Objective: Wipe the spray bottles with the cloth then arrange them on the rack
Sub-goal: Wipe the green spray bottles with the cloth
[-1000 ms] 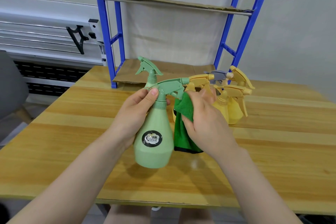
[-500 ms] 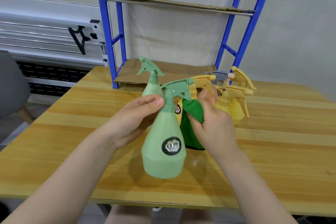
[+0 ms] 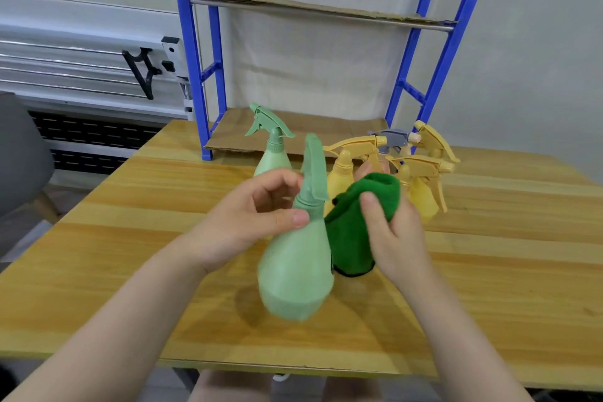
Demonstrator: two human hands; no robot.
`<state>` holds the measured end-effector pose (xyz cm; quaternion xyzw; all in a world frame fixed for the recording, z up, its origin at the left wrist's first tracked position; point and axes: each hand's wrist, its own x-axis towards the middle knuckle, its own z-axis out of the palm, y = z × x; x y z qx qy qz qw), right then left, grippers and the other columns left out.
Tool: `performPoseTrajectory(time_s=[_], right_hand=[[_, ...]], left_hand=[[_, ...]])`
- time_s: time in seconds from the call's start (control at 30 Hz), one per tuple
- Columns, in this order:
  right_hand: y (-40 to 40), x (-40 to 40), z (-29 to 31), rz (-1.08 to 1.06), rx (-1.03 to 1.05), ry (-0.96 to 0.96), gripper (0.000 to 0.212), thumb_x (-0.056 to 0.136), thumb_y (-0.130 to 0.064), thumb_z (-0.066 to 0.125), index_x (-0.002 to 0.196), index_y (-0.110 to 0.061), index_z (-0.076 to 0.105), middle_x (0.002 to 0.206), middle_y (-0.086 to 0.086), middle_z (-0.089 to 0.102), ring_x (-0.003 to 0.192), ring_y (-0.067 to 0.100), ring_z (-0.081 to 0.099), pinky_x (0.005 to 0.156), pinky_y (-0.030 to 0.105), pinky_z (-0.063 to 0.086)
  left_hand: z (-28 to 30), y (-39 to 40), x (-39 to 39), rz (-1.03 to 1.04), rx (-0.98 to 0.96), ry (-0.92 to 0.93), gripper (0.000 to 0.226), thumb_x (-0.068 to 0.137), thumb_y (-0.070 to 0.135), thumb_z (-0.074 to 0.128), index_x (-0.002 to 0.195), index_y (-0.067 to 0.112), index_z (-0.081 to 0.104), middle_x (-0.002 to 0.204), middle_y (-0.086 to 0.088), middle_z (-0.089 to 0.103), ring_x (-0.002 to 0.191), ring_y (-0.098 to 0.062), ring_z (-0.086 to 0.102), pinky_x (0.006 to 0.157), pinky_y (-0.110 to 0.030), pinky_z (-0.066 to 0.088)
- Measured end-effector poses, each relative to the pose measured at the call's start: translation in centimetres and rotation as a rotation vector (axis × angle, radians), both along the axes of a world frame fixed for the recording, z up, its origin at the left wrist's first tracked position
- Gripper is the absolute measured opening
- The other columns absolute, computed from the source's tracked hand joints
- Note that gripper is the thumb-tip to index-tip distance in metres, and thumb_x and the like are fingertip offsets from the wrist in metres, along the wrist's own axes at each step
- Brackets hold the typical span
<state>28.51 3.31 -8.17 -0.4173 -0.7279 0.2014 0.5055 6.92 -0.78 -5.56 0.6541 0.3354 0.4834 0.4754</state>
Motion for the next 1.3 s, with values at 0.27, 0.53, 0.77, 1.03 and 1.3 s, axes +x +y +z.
performPoseTrajectory(time_s=[0.27,0.53,0.77,1.03,1.3], right_hand=[[-1.5,0.0,2.0,0.126,-0.161,0.383,0.048,0.086,-0.06,0.04,0.096,-0.019,0.065,0.086,-0.011,0.071,0.084,0.005,0.067,0.072,0.02,0.053],[-2.0,-4.0,1.2,0.023,-0.009,0.143,0.006,0.093,-0.044,0.049,0.098,-0.046,0.047,0.095,-0.021,0.056,0.092,-0.015,0.054,0.081,0.003,0.037],[-1.4,-4.4,1.4,-0.063,0.255,-0.026,0.034,0.088,-0.041,0.06,0.105,-0.012,0.054,0.09,-0.016,0.047,0.086,-0.012,0.045,0.075,0.0,0.033],[-0.7,-4.6,3.2,-0.436,0.47,-0.41,0.067,0.098,-0.062,0.029,0.077,-0.009,0.065,0.057,0.005,0.055,0.059,0.03,0.056,0.057,0.035,0.051],[-1.1,-3.8,3.4,-0.066,0.042,-0.372,0.046,0.097,-0.045,0.051,0.121,-0.006,0.055,0.079,-0.023,0.029,0.083,0.012,0.036,0.069,0.025,0.036]], left_hand=[[-0.1,-0.1,0.7,0.592,0.352,0.499,0.031,0.071,0.046,0.077,0.095,0.044,0.057,0.098,0.026,0.062,0.1,0.006,0.052,0.089,-0.02,0.04],[-1.2,-0.2,3.0,0.685,0.638,0.865,0.016,0.077,0.029,0.065,0.085,0.025,0.052,0.081,0.012,0.057,0.085,-0.016,0.049,0.082,-0.027,0.029],[-2.4,-0.8,3.8,0.682,0.54,0.689,0.011,0.076,0.012,0.063,0.086,0.016,0.062,0.075,0.011,0.059,0.081,-0.01,0.048,0.083,-0.02,0.029],[-3.1,-1.0,4.2,0.718,0.424,0.544,0.019,0.076,0.023,0.061,0.094,0.022,0.066,0.087,0.018,0.062,0.091,0.006,0.047,0.09,-0.017,0.032],[-2.6,-0.8,3.1,0.7,0.27,0.449,0.04,0.078,0.016,0.073,0.094,0.049,0.058,0.091,0.04,0.056,0.104,0.012,0.049,0.091,-0.011,0.034]])
